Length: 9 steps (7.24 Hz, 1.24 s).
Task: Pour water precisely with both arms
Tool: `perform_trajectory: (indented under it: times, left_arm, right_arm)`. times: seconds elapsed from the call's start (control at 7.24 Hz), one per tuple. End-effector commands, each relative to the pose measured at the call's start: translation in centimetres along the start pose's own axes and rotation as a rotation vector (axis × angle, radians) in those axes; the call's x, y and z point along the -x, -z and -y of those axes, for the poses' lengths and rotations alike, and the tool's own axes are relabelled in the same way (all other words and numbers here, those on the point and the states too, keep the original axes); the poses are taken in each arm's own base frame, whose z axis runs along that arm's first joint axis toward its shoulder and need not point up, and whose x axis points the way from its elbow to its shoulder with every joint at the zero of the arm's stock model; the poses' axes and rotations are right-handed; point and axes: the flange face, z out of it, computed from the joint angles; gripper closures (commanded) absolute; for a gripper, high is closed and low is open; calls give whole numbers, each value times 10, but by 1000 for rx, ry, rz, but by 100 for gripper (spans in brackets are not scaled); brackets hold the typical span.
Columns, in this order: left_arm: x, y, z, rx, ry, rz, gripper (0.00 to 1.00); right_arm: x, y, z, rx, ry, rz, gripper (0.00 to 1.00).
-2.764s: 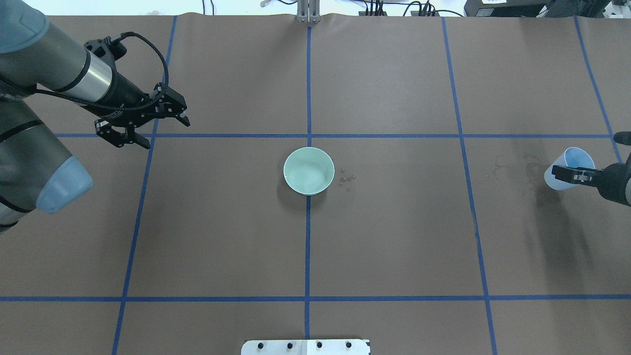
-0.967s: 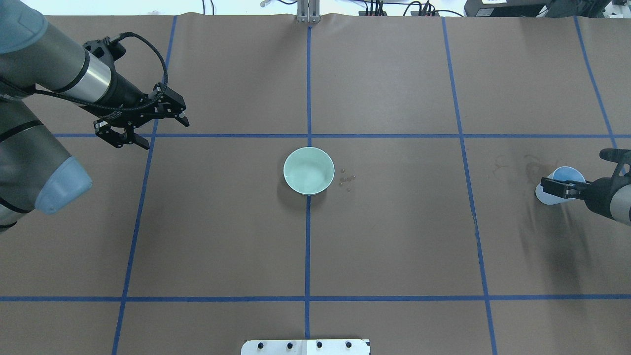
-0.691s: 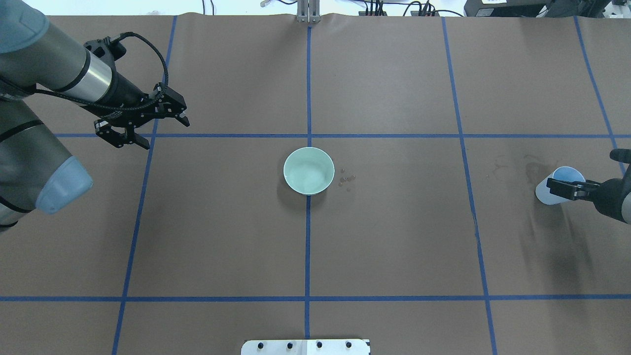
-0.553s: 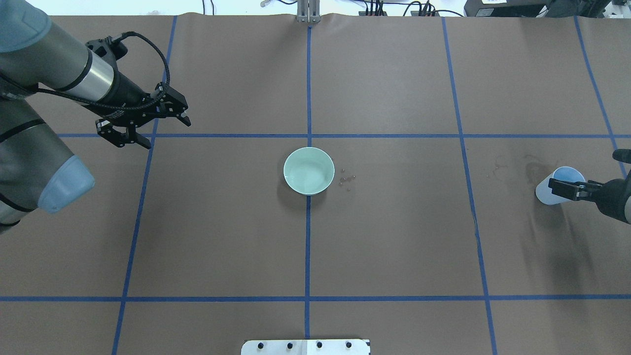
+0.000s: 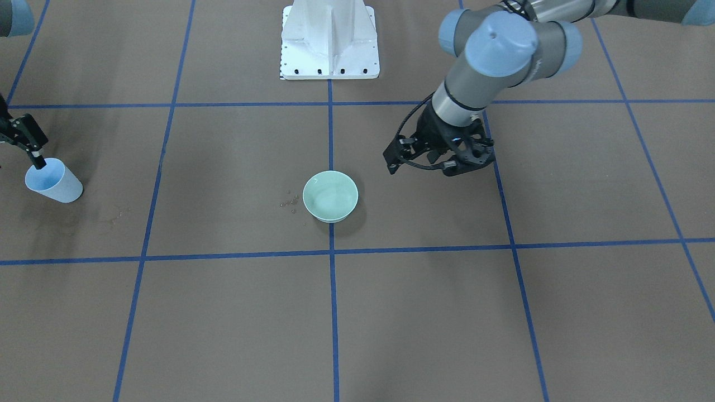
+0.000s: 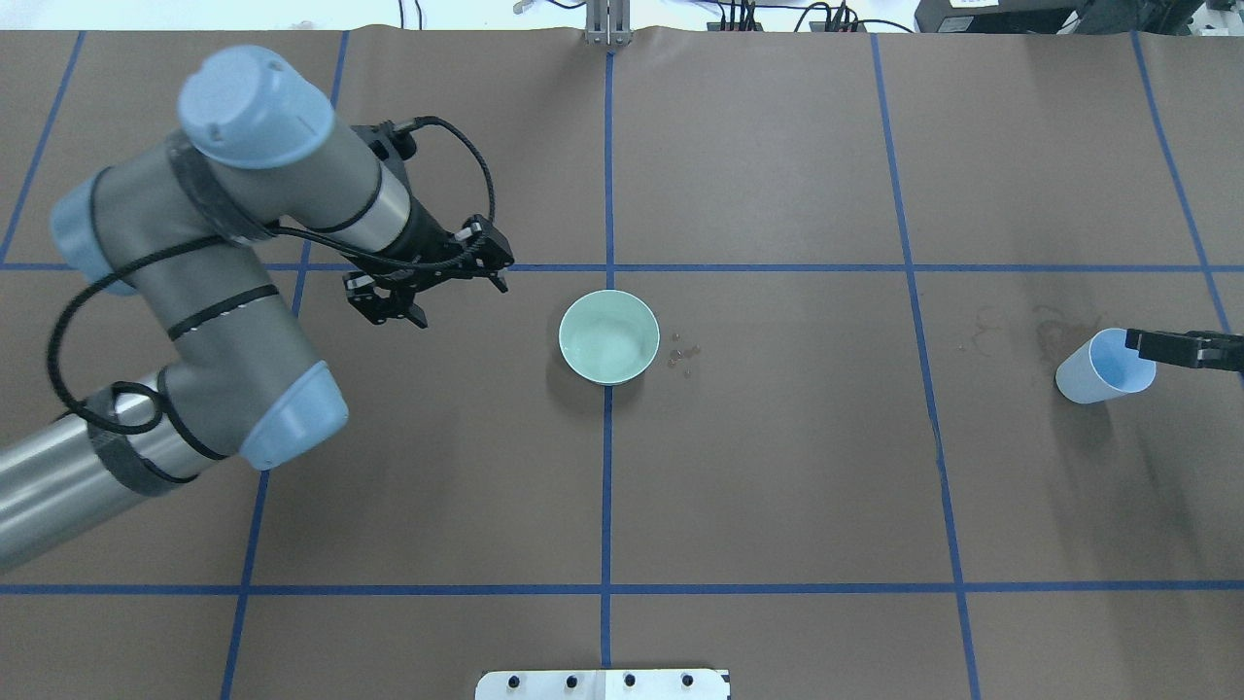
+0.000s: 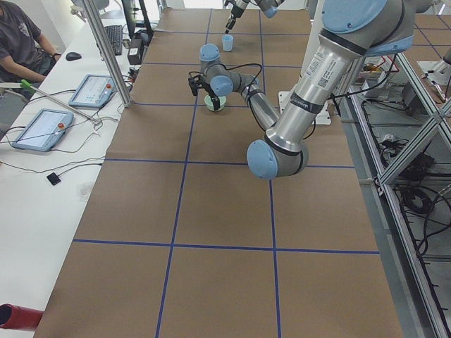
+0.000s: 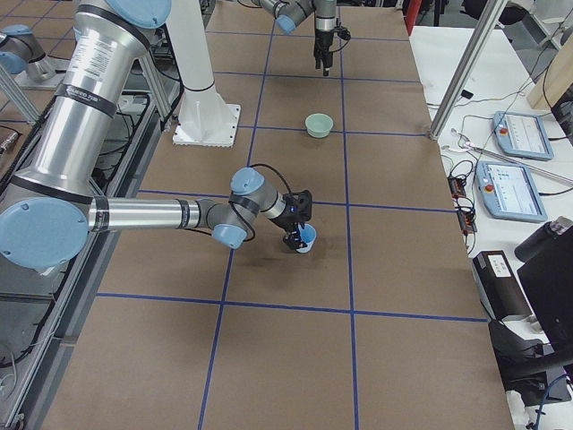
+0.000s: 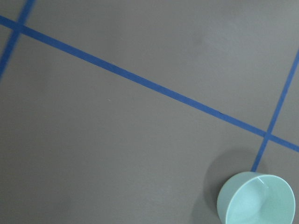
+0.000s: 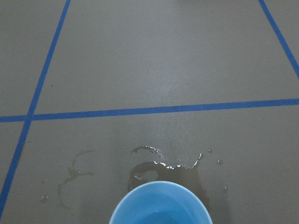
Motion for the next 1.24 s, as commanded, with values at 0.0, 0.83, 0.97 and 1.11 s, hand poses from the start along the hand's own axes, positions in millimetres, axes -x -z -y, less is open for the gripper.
perform_trajectory:
  times: [0.0,0.83,0.97,1.11]
  left_arm:
    - [-47,-54,-27,-20,-36,46,0]
    - [-64,-123,-34,-35,-92,134,52]
    - [-64,-125,-32,-37,-95,124,95]
    - [-65,-123,-33,-37,-100,117,100]
  right_arm:
    - [-16,26,72,97,67,39,1]
    - [-35,47,137,233,209,32,1]
    - [-35,48,137,235,206,39,1]
    - [-35,49,137,238,204,43,1]
